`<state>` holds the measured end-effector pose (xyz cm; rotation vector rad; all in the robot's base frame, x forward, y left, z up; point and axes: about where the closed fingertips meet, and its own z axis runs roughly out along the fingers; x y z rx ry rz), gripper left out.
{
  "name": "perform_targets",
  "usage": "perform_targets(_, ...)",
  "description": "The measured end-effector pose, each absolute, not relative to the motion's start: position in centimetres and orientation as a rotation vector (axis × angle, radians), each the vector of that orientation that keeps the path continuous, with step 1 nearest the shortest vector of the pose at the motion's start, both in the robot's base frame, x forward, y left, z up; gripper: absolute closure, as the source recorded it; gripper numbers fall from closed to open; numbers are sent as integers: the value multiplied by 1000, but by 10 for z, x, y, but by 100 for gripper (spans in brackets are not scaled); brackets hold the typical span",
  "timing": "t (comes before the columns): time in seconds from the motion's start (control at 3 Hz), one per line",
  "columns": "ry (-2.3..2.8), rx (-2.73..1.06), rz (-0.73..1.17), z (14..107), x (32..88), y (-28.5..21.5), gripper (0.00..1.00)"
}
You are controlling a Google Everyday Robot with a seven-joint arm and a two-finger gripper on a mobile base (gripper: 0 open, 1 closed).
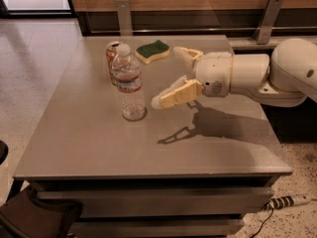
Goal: Move water bottle near sponge
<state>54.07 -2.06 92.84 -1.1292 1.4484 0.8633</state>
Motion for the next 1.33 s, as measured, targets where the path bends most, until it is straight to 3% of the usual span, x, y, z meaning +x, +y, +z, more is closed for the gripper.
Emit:
perform_targets(1.0, 1359, -1146, 924, 920, 533, 42, 0)
perform_targets(1.33, 1355, -1151, 926, 921, 532, 45, 13)
